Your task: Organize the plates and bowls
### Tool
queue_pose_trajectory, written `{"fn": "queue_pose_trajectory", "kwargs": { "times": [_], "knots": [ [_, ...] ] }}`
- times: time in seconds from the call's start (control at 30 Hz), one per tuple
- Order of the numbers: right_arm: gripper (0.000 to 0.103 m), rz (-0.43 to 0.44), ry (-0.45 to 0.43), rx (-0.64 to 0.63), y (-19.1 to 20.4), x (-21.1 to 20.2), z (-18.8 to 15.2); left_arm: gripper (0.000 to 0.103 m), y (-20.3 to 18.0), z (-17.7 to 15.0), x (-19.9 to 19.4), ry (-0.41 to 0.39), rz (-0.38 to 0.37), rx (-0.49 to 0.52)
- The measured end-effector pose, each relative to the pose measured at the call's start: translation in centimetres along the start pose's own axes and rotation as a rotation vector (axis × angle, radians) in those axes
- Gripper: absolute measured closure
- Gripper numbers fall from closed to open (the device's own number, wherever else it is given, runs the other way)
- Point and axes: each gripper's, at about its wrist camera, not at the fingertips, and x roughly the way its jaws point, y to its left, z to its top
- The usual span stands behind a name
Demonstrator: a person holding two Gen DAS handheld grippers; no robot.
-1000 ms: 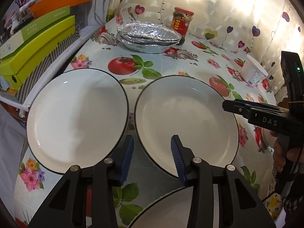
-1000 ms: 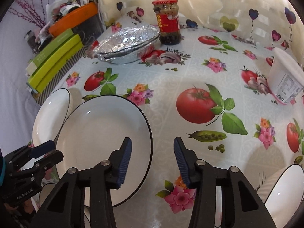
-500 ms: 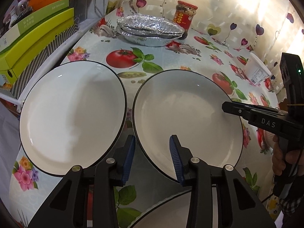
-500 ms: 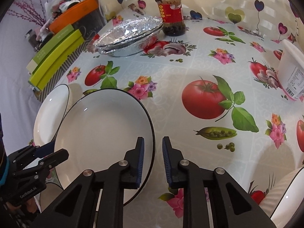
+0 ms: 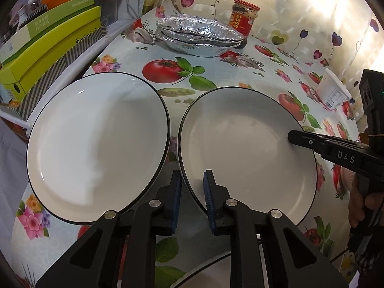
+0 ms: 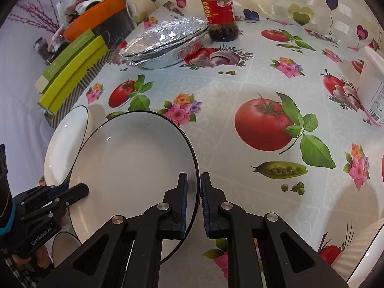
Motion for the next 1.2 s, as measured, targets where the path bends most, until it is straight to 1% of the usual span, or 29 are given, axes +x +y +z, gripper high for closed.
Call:
{"fn": "queue_pose_trajectory", "kwargs": {
  "times": [0.13, 0.37, 0.53, 0.77, 1.2],
  "knots": [
    [0.091, -0.002, 0.000, -0.004, 0.0, 0.0, 0.0, 0.084, -0.1, -0.1, 0.0, 0.000, 0.013, -0.003],
    [0.092, -0.012, -0.001, -0.001, 0.1, -0.1, 0.0, 0.085, 0.1, -0.1, -0.1, -0.004, 0.010, -0.045],
    [0.092, -0.011, 0.001, 0.020, -0.2, -0.3, -0.1, 0.085, -0.3, 0.1, -0.2, -0.007, 0.006, -0.037],
    [0.092, -0.015, -0.024, 0.030, -0.3, -1.9, -0.1, 0.085, -0.7, 0.5, -1.1, -0.028, -0.005, -0.033],
    [0.092, -0.008, -0.053, 0.026, 1.3, -5.0, -1.0, 0.085, -0.8, 0.0, -4.1, -0.068, -0.002, -0.028]
  ]
}}
